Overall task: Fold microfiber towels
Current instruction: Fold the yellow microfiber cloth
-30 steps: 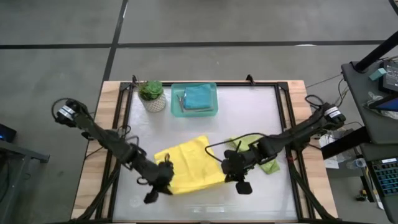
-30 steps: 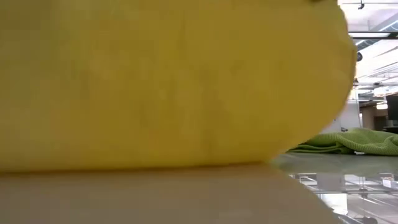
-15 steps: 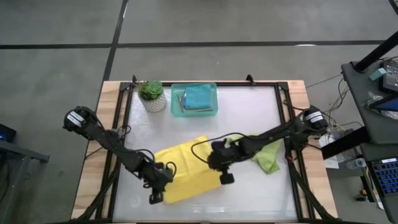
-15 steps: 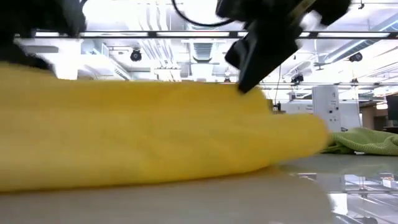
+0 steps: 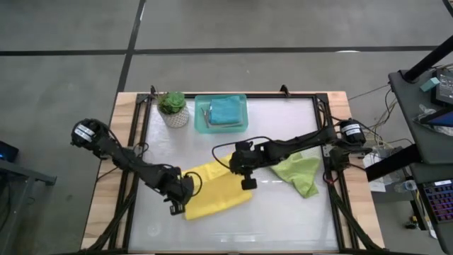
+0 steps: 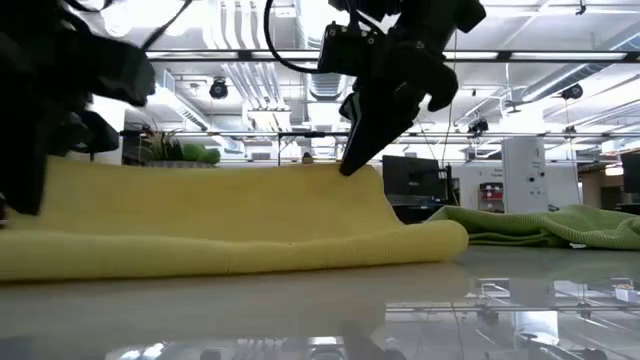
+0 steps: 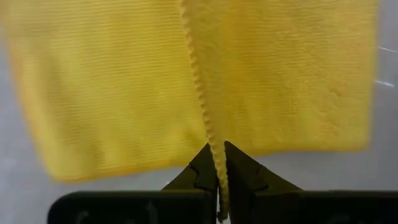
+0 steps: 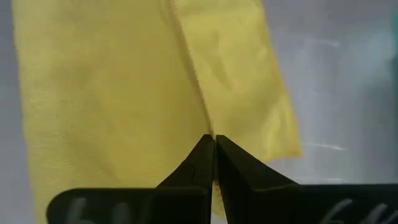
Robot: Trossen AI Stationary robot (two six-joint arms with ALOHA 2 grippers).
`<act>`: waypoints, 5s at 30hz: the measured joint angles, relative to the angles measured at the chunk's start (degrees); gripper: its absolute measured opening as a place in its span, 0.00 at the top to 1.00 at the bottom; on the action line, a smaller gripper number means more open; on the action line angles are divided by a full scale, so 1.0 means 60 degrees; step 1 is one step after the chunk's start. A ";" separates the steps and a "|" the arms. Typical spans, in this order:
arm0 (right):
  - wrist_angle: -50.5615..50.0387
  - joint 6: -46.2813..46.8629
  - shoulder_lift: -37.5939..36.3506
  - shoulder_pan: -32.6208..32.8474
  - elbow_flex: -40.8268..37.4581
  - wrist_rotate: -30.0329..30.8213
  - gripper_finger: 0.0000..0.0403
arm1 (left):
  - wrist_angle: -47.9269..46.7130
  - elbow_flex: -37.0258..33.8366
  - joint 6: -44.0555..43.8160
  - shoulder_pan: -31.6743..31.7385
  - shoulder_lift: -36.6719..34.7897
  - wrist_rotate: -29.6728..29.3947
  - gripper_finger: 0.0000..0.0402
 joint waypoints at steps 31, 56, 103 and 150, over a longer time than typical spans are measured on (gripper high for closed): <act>0.0669 -0.1015 0.1104 -0.0668 0.0324 0.1565 0.98 | -0.1450 -0.0432 0.0517 0.1118 0.0018 -0.1357 0.99; 0.0500 -0.0259 0.0682 -0.0552 0.0324 0.1455 0.68 | -0.2408 -0.0184 0.0721 0.1195 -0.0563 -0.2140 0.59; -0.0254 0.4034 0.0488 0.0884 -0.0554 0.0520 0.79 | -0.0404 0.1172 -0.0722 -0.0741 -0.0065 -0.1668 0.59; 0.1088 0.6277 0.0248 0.0398 -0.1380 -0.0077 0.41 | 0.1087 0.1947 -0.0557 -0.1839 0.2693 -0.2053 0.80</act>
